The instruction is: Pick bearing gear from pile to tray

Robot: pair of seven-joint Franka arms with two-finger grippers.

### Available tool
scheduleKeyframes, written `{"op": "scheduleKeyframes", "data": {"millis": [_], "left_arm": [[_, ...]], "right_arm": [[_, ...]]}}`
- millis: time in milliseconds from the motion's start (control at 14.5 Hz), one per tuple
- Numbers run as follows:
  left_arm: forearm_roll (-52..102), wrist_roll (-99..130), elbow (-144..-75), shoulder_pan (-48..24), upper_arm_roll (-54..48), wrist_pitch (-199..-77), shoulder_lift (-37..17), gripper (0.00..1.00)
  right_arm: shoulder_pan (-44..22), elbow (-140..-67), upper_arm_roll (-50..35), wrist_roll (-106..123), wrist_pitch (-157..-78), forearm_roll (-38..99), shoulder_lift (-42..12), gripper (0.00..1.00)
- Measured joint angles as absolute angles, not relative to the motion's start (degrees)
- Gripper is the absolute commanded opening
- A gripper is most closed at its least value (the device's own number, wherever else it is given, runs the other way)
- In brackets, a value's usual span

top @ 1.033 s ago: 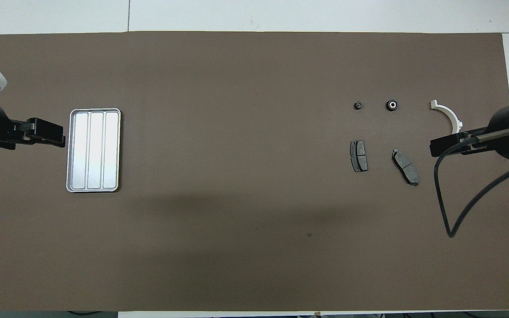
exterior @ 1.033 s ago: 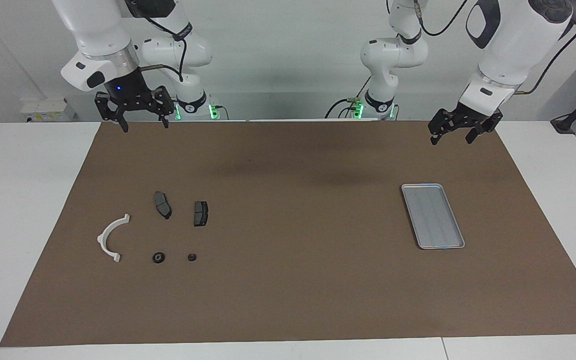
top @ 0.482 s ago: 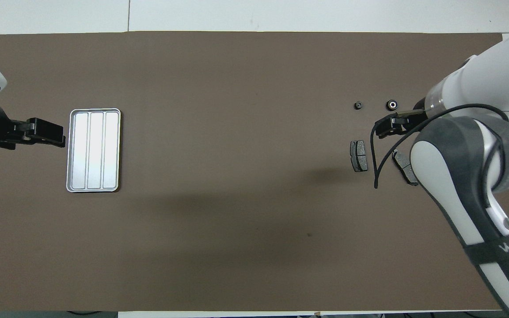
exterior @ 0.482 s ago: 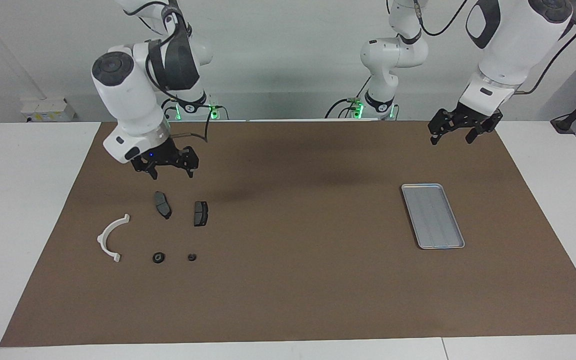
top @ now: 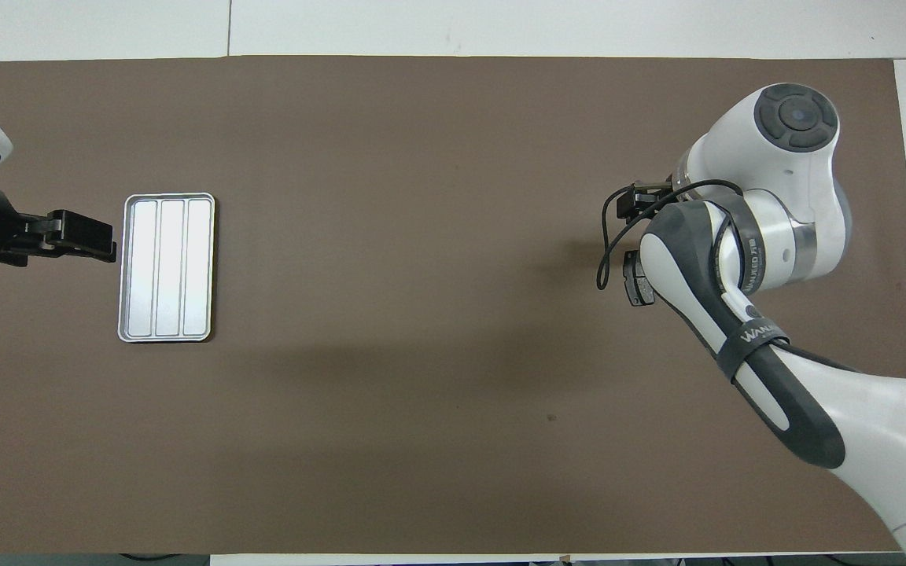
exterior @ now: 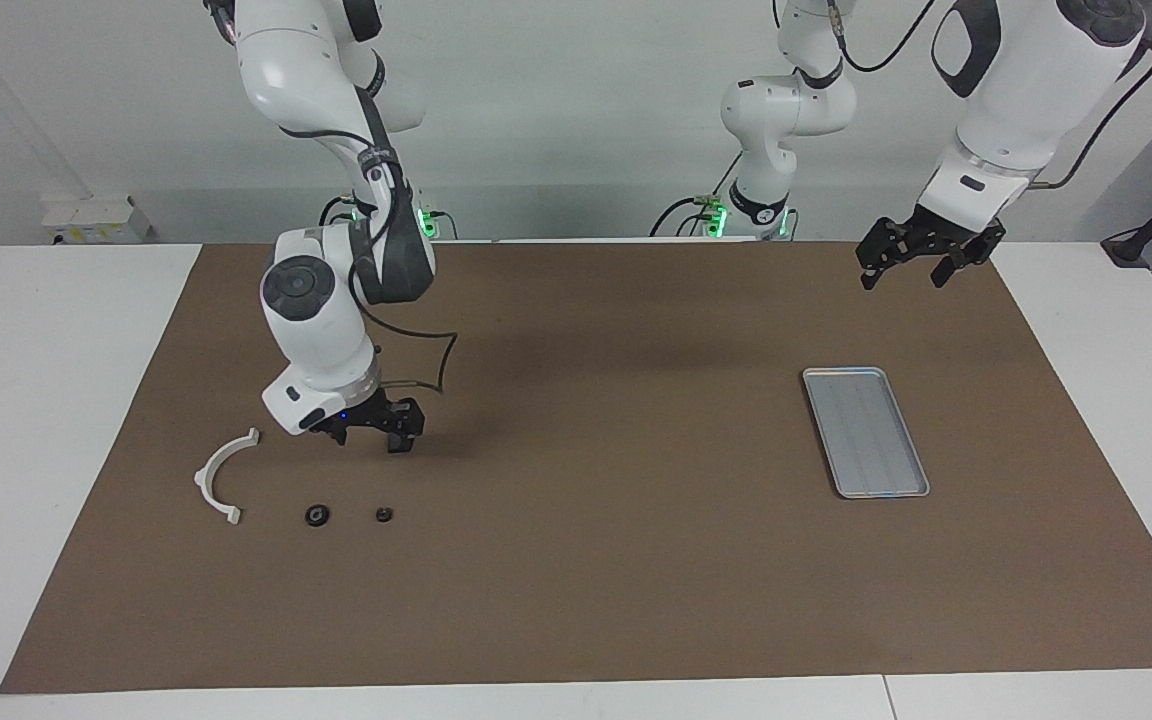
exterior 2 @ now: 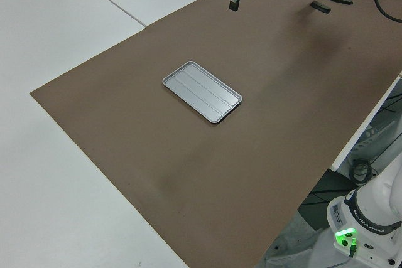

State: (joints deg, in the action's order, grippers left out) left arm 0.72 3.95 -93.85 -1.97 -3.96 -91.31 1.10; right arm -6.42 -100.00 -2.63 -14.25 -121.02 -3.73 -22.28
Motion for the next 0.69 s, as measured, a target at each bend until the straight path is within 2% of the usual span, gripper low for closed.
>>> {"op": "scheduleKeyframes", "data": {"millis": [344,689], "left_arm": [[0.72,3.95,-93.85,-1.97,-3.96,-91.30,1.10,1.00],[0.72,3.95,-93.85,-1.97,-3.96,-91.29,1.10,1.00]], "right_arm": [[-6.40,-93.53,-2.44,-17.62,-121.66,-6.04,-30.85,1.00],[-6.27,-89.59,-2.26,-18.99,-121.66,-6.05,-35.30,1.00]]}}
